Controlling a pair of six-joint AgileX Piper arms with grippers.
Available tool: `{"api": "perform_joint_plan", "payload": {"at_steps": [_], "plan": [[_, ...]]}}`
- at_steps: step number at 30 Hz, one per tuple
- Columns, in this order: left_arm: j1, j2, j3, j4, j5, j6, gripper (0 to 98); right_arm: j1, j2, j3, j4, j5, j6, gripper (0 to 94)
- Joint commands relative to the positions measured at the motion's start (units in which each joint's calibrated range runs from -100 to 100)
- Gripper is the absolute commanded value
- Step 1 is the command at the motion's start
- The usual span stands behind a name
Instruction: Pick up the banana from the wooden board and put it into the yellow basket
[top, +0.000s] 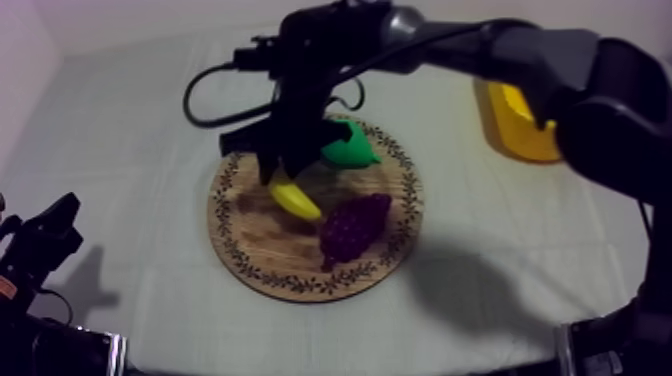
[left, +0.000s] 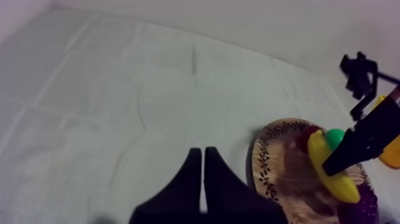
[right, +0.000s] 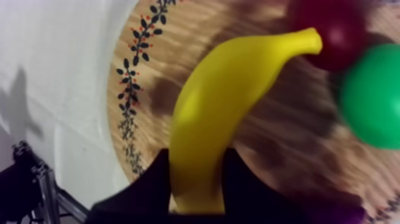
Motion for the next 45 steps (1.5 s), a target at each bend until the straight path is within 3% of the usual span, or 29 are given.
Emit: {"api": "perform_joint_plan", "payload": {"at_steps": [1,6,17,26,37,41,45], "plan": [[0.01,0.0,-0.03,-0.01,-0.01,0.0,0.1,1.01,-8.23,4.28,0.76,-0.24,0.4,8.4],[0.01,0.0,-0.03,-0.01,-0.01,0.0,0.1,4.3,-19.38,11.12,3.21,-0.62,0.99,8.5],[0.01,0.0,-0.03,-0.01,-0.01,0.01,0.1,18.6,-34.58,20.63,4.23,1.49,4.48,9.9],[0.01,0.0,-0.03,-0.01,-0.01,0.0,0.1,29.45,-34.57,23.66,6.74,-0.39,6.86,10.1],[0.01,0.0,-0.03,-0.01,-0.01,-0.01,0.1,34.88,-28.93,24.35,10.25,-6.7,6.81,11.9],[0.01,0.0,-0.03,-0.01,-0.01,0.0,0.1,35.15,-27.68,24.33,11.59,-7.84,6.2,22.6],[0.01,0.0,-0.03,-0.01,-0.01,-0.01,0.1,35.22,-27.55,25.44,12.49,-9.07,5.4,41.8]]}}
